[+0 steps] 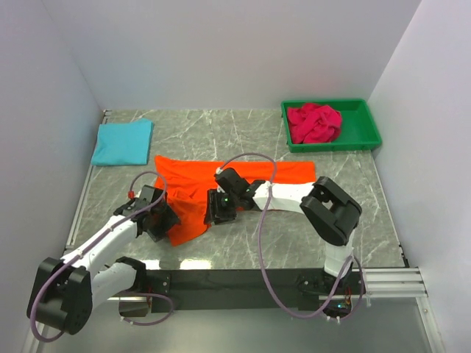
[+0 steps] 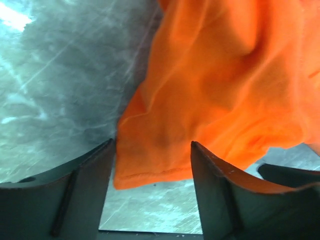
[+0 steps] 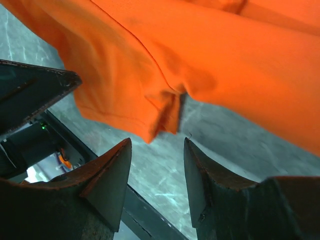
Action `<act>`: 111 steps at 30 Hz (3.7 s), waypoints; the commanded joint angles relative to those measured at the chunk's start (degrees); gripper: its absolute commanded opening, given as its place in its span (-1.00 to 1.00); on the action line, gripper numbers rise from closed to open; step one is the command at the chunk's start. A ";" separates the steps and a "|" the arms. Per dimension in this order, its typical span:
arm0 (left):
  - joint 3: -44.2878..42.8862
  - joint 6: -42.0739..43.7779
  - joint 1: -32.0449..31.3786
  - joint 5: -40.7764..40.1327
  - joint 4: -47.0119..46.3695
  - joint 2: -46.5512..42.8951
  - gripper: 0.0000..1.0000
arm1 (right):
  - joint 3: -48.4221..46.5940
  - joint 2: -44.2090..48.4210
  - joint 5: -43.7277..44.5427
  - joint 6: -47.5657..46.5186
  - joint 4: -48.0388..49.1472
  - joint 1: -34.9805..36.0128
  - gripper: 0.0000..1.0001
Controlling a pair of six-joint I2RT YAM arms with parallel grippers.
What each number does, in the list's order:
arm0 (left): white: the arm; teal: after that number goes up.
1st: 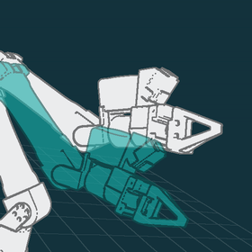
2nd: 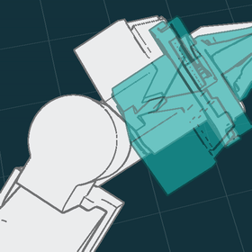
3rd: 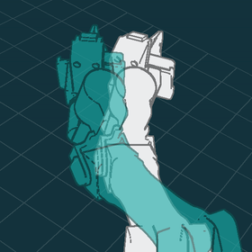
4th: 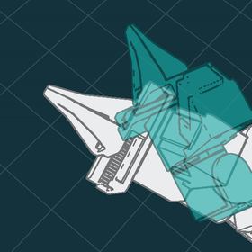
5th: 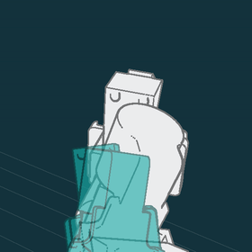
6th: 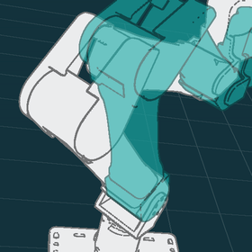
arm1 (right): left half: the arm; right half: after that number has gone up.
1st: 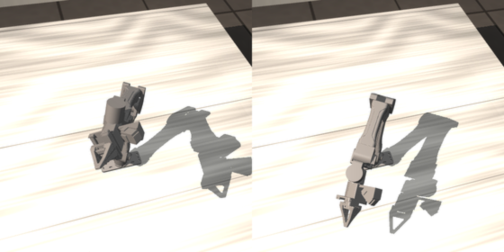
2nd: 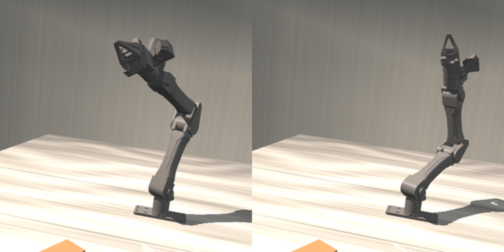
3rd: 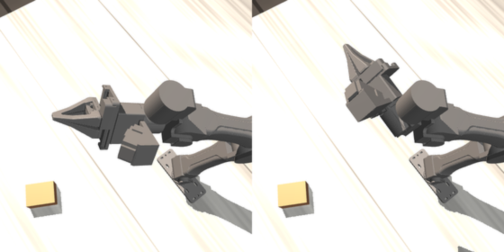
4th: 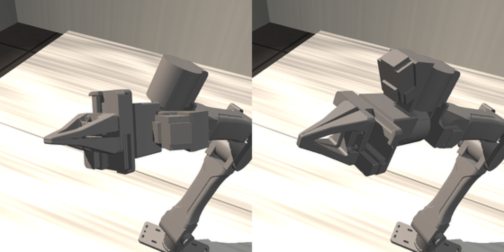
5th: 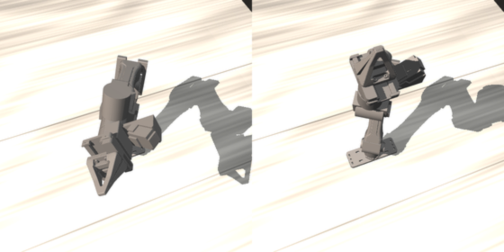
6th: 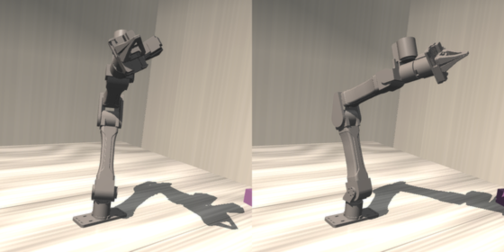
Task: Fold and stack the t-shirts
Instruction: Fold the tshirt
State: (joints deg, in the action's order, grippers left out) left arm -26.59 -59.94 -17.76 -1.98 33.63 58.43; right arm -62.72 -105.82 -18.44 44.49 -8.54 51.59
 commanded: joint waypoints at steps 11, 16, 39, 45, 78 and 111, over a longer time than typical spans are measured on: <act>-2.58 -0.97 -1.93 -2.94 0.47 0.90 -0.42 | -8.30 -6.42 -2.13 -0.10 -0.87 2.19 -0.47; -11.35 1.84 -1.93 -6.54 4.51 -0.43 -0.80 | -10.13 -4.40 -0.03 -1.33 -3.06 1.93 -1.00; -42.49 17.75 0.88 -10.77 -2.16 29.45 -0.80 | -31.57 -13.27 -7.57 -4.32 -12.82 -13.89 -1.00; -43.02 18.28 2.82 -8.48 -4.27 33.93 -0.78 | -35.19 -18.01 -9.25 -5.38 -14.57 -15.47 -0.97; -22.82 11.60 8.18 -13.14 -8.32 19.00 0.56 | -19.03 0.16 6.13 -23.39 -17.74 -17.40 0.04; -17.53 7.38 15.65 -14.19 -4.97 28.23 -0.36 | -12.86 -5.44 17.97 -20.41 -28.11 -14.68 -0.28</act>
State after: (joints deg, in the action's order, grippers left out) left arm -45.47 -52.01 -2.81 -15.81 27.68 85.97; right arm -73.30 -109.75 -6.50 23.68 -34.48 36.77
